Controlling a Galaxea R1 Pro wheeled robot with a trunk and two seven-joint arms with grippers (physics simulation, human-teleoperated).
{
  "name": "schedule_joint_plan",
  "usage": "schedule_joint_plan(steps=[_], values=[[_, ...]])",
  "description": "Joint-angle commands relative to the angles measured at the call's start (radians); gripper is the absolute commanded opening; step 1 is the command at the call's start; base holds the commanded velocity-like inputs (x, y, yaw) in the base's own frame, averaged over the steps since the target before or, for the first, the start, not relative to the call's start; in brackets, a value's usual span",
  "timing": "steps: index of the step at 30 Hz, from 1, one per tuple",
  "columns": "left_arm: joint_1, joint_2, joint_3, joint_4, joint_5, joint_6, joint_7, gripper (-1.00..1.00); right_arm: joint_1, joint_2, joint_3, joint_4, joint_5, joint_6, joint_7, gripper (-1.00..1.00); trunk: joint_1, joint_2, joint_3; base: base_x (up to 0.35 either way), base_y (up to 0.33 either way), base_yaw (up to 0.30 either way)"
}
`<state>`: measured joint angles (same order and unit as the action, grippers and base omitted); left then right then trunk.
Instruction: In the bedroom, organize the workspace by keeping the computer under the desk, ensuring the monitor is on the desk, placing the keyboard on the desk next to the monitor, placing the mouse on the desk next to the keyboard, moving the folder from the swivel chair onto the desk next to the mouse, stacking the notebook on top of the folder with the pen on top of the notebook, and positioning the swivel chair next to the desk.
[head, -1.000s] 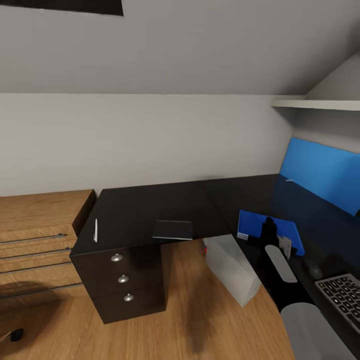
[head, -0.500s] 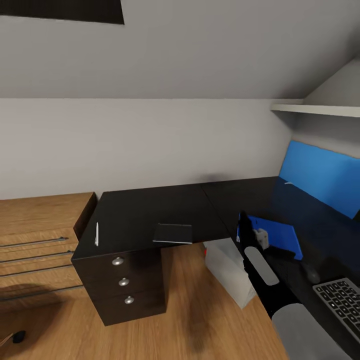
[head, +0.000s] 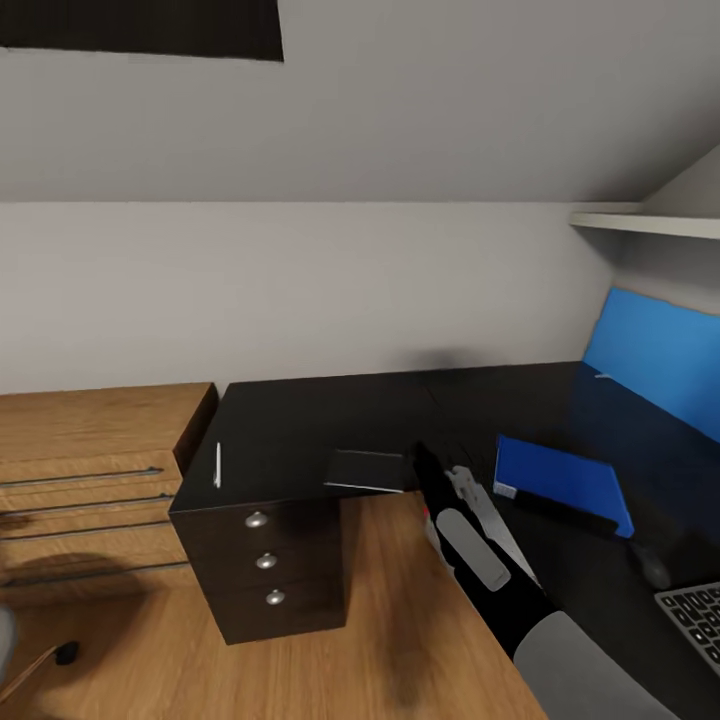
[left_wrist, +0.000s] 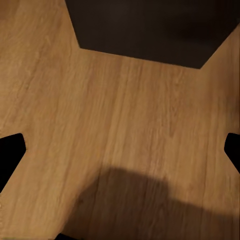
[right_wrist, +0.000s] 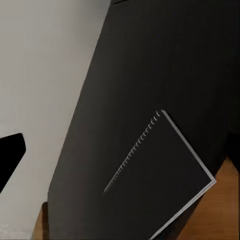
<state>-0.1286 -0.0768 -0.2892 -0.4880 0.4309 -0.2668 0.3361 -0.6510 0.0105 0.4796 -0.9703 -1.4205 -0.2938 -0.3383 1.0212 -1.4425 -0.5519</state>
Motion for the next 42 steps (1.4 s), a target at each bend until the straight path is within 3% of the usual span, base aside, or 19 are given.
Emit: schedule_joint_plan(steps=[1, 5, 11, 17, 20, 28, 42], values=[[-0.001, 0.001, -0.008, 0.0, 0.01, -0.006, 0.009, 1.0, -0.001, 0.0, 0.003, -0.001, -0.009, 0.022, -0.004, 1.0, 0.0, -0.001, -0.001, 0.0, 0.0, 0.266], [-0.001, -0.001, -0.009, -0.001, 0.011, -0.006, 0.017, 1.0, -0.001, -0.001, 0.0, 0.0, -0.01, 0.08, -0.006, 1.0, 0.0, -0.001, 0.0, 0.0, 0.0, 0.272], [-0.001, -0.001, -0.011, -0.001, 0.012, -0.004, 0.036, 1.0, -0.001, -0.007, -0.011, 0.0, -0.012, 0.149, -0.003, 1.0, 0.023, -0.043, -0.019, 0.0, 0.0, 0.271], [-0.001, -0.001, -0.011, -0.001, 0.012, -0.002, 0.049, 1.0, -0.001, -0.006, -0.1, -0.003, -0.021, 0.155, 0.004, 1.0, 0.046, -0.085, -0.038, 0.0, 0.0, 0.102], [-0.001, -0.001, -0.012, -0.001, 0.012, -0.002, 0.051, 1.0, -0.001, -0.009, -0.123, -0.004, -0.021, 0.156, 0.006, 1.0, 0.057, -0.106, -0.047, 0.0, 0.0, 0.018], [-0.001, -0.001, -0.013, -0.001, 0.012, -0.002, 0.052, 1.0, -0.001, -0.025, -0.133, -0.005, -0.021, 0.156, 0.007, 1.0, 0.088, -0.162, -0.072, 0.0, 0.0, 0.003], [-0.001, -0.002, -0.013, -0.001, 0.012, -0.002, 0.052, 1.0, -0.001, -0.026, -0.136, -0.004, -0.02, 0.155, 0.007, 1.0, 0.142, -0.26, -0.116, 0.0, 0.0, 0.0]])
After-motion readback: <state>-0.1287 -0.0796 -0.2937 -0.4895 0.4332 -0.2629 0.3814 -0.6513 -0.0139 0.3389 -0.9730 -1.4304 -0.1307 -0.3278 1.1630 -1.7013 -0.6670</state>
